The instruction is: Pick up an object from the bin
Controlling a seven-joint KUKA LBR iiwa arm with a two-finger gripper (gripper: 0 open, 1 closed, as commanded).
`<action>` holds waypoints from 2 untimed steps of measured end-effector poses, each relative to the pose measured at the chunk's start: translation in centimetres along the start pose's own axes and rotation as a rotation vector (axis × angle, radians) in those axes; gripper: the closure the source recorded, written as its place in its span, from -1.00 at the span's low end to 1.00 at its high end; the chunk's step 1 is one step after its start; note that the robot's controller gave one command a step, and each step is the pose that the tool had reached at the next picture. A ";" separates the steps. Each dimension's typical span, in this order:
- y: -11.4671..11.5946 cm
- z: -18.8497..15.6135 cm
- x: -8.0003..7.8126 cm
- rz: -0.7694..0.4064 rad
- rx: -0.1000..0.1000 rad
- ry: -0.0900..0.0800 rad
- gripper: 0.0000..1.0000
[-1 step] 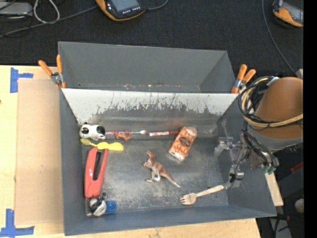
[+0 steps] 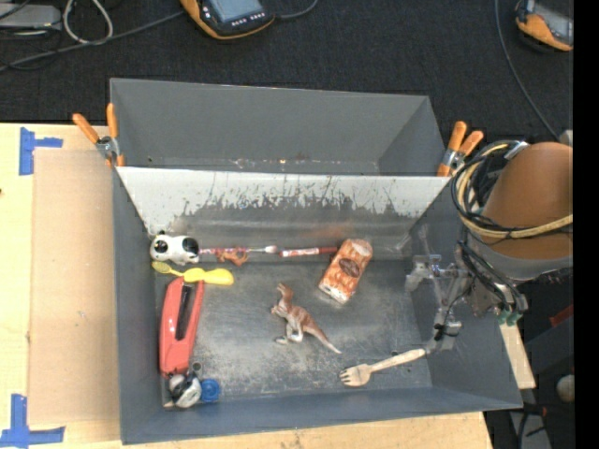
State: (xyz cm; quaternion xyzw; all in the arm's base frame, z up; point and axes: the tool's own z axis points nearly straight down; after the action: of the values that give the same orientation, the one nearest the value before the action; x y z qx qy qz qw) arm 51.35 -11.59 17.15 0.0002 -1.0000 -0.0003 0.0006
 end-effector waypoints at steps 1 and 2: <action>2.6 1.9 -1.9 0.014 -0.002 0.002 -1.00; 4.1 1.0 -3.2 -0.192 0.000 0.000 -1.00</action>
Offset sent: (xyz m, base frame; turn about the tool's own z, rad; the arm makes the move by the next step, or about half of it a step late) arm 0.0377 0.0462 -0.0032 -0.2389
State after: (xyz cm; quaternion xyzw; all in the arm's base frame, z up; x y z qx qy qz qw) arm 54.51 -7.51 16.19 0.0959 -0.9954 -0.0003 0.0007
